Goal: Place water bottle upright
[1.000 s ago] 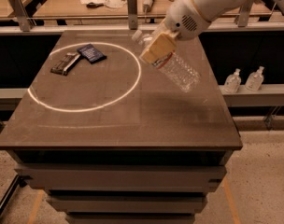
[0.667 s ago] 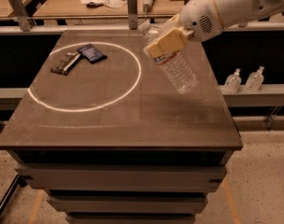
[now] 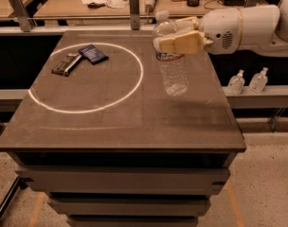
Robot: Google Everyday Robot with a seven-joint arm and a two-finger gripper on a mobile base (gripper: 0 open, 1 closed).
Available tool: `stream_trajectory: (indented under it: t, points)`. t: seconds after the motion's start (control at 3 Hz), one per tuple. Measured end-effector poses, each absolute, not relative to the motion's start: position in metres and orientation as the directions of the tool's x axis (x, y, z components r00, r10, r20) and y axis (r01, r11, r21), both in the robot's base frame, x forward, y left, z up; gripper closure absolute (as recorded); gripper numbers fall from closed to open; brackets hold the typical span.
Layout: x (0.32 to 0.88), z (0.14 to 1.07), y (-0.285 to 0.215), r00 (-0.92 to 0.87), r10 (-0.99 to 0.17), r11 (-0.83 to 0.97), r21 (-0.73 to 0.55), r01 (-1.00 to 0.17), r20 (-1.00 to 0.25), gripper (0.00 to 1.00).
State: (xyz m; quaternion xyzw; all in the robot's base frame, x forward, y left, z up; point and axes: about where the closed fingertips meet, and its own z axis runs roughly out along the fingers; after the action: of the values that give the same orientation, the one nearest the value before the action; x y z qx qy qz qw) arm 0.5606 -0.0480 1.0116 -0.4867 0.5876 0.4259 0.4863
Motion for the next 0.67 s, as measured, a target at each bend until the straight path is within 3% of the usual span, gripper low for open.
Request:
stream_trajectory:
  t: [0.33, 0.67]
  points:
    - [0.552, 1.011, -0.057, 0.023, -0.036, 0.157, -0.028, -0.987, -0.999, 1.00]
    - [0.544, 0.997, -0.064, 0.082, -0.009, 0.179, -0.082, -0.980, -0.997, 1.00]
